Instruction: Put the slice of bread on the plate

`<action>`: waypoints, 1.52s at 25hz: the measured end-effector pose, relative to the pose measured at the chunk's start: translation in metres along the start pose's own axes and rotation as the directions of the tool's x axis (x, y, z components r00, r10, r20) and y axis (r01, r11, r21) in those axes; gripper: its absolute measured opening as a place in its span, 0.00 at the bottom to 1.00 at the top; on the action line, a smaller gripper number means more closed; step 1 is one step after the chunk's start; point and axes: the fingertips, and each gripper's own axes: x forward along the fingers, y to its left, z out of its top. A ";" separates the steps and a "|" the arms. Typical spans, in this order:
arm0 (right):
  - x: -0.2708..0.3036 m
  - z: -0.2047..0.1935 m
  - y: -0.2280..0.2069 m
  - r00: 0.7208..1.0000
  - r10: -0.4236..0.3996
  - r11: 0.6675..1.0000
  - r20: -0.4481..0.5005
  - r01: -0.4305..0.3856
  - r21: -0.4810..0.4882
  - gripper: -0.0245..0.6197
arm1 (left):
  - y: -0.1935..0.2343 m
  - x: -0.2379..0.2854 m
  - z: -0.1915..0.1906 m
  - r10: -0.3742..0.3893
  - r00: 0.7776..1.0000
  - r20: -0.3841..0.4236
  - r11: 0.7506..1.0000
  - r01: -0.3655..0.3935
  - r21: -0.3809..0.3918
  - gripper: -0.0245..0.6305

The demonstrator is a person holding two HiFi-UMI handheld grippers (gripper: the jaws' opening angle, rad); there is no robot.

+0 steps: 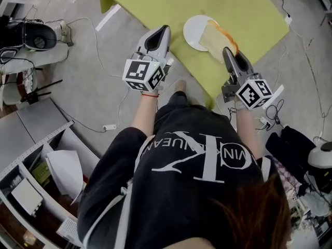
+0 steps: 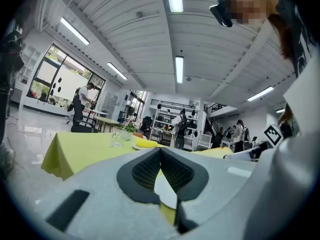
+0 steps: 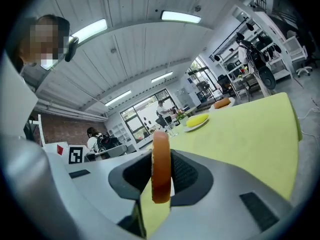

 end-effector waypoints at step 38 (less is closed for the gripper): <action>0.098 -0.027 -0.043 0.929 0.237 0.841 -0.285 -0.049 0.539 0.18 | 0.039 0.034 -0.021 0.256 0.966 -0.021 0.963 -0.257 -0.078 0.05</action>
